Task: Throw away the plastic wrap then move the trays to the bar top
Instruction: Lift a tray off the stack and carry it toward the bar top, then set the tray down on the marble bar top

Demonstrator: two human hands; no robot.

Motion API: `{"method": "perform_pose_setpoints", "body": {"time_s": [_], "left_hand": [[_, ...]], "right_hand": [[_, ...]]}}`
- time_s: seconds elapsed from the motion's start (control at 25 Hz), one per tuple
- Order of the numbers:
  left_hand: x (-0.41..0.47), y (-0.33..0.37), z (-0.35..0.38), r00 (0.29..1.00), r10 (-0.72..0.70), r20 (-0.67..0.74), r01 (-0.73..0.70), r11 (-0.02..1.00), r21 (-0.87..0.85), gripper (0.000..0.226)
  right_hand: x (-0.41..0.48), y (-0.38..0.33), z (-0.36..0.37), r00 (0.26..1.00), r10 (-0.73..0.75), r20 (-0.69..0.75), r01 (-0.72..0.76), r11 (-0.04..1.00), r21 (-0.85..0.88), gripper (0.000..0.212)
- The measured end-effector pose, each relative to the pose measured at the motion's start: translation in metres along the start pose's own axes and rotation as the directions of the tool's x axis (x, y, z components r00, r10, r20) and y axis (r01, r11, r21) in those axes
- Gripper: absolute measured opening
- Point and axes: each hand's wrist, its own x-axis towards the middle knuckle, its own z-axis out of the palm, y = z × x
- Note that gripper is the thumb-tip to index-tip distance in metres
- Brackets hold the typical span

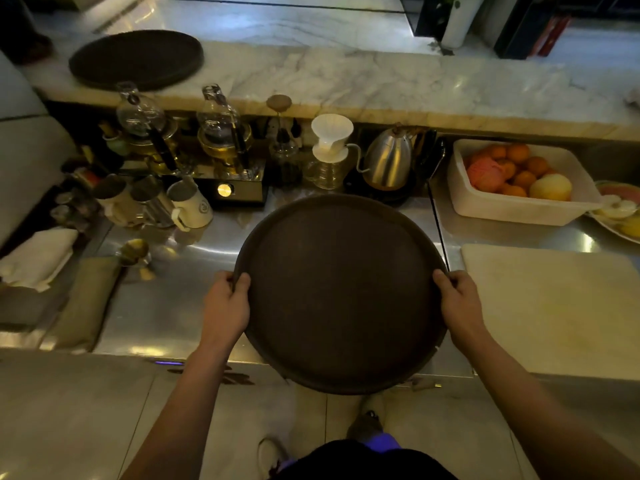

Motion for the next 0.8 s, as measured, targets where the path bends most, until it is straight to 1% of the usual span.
{"method": "perform_pose_setpoints", "body": {"time_s": [0.32,0.44,0.48,0.64,0.8], "left_hand": [[0.012,-0.031,-0.123,0.994,-0.047,-0.094,0.036,0.993,-0.116,0.017],[0.011,-0.033,-0.162,0.987,-0.053,-0.153,0.036,0.993,-0.11,0.024],[0.011,-0.032,-0.172,0.983,-0.057,-0.172,0.036,0.992,-0.118,0.025],[0.017,-0.016,-0.201,0.973,-0.072,-0.218,0.033,0.983,-0.178,0.016],[0.03,0.018,-0.215,0.958,-0.061,-0.279,0.005,0.981,-0.196,0.018]], "right_hand": [[-0.062,-0.068,0.087,0.998,-0.053,0.033,0.052,0.999,0.014,0.028],[-0.074,-0.093,0.113,0.995,-0.072,0.066,0.07,0.997,0.033,0.028],[-0.076,-0.102,0.12,0.994,-0.083,0.075,0.08,0.996,0.036,0.028],[-0.072,-0.142,0.137,0.986,-0.124,0.11,0.115,0.99,0.086,0.029],[-0.048,-0.182,0.144,0.972,-0.19,0.136,0.173,0.977,0.125,0.028]]}}
